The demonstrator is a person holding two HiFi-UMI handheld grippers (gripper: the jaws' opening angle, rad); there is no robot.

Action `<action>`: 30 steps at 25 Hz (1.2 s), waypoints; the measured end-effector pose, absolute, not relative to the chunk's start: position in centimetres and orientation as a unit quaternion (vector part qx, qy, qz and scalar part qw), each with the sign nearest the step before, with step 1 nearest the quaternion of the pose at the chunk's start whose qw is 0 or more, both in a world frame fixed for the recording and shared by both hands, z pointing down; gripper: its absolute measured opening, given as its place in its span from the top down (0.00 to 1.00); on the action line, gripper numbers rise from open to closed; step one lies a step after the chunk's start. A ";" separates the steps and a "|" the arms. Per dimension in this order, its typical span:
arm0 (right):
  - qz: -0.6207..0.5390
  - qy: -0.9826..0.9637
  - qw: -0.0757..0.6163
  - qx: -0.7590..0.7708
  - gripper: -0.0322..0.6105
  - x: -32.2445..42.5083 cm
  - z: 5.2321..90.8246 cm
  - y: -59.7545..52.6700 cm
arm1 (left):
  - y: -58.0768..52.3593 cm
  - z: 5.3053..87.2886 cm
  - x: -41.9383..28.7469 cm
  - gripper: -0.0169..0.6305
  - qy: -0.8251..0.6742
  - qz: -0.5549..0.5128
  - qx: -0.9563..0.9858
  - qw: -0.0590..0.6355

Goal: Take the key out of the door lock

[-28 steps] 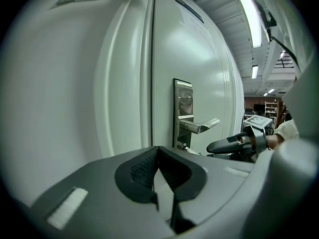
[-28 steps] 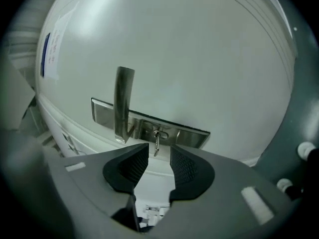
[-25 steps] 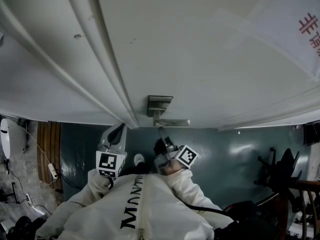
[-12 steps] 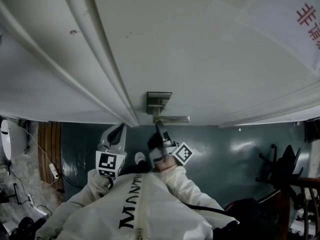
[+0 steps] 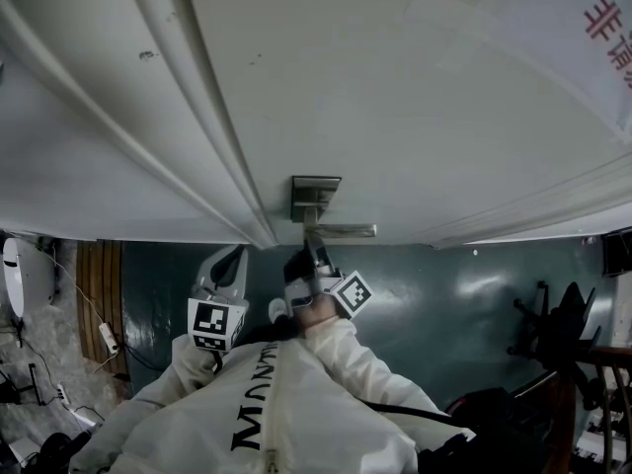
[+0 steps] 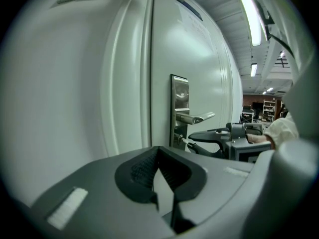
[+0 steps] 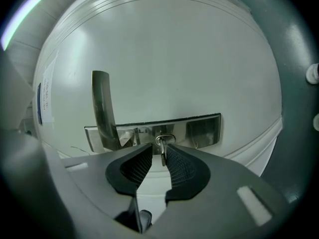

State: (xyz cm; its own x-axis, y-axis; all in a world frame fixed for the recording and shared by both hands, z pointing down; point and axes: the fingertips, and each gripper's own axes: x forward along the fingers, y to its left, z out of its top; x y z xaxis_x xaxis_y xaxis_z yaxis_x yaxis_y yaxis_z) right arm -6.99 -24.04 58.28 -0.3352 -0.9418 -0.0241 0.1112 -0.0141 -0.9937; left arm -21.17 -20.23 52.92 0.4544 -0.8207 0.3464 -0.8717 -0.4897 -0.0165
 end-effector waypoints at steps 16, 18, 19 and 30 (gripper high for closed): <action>-0.606 0.528 0.440 -0.400 0.92 -7.4 58.6 -25.0 | -19.7 53.1 -21.6 0.97 -0.498 0.157 0.849 0.084; -0.606 0.529 0.437 -0.402 0.92 -7.4 58.6 -25.0 | -19.6 53.1 -21.6 0.97 -0.497 0.157 0.849 0.085; -0.607 0.528 0.437 -0.402 0.92 -7.4 58.6 -24.9 | -19.6 53.1 -21.6 0.97 -0.497 0.158 0.849 0.085; -0.606 0.522 0.440 -0.409 0.91 -7.4 58.7 -24.8 | -19.4 52.9 -21.7 0.97 -0.501 0.156 0.848 0.080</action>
State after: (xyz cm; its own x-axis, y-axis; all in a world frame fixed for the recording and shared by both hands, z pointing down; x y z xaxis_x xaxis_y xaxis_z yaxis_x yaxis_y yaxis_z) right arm -7.40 -24.78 58.69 -0.2785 -0.9597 0.0376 0.1057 -0.0696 -0.9920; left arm -21.65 -19.44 52.90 0.4498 -0.8238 0.3449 -0.8737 -0.4859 -0.0211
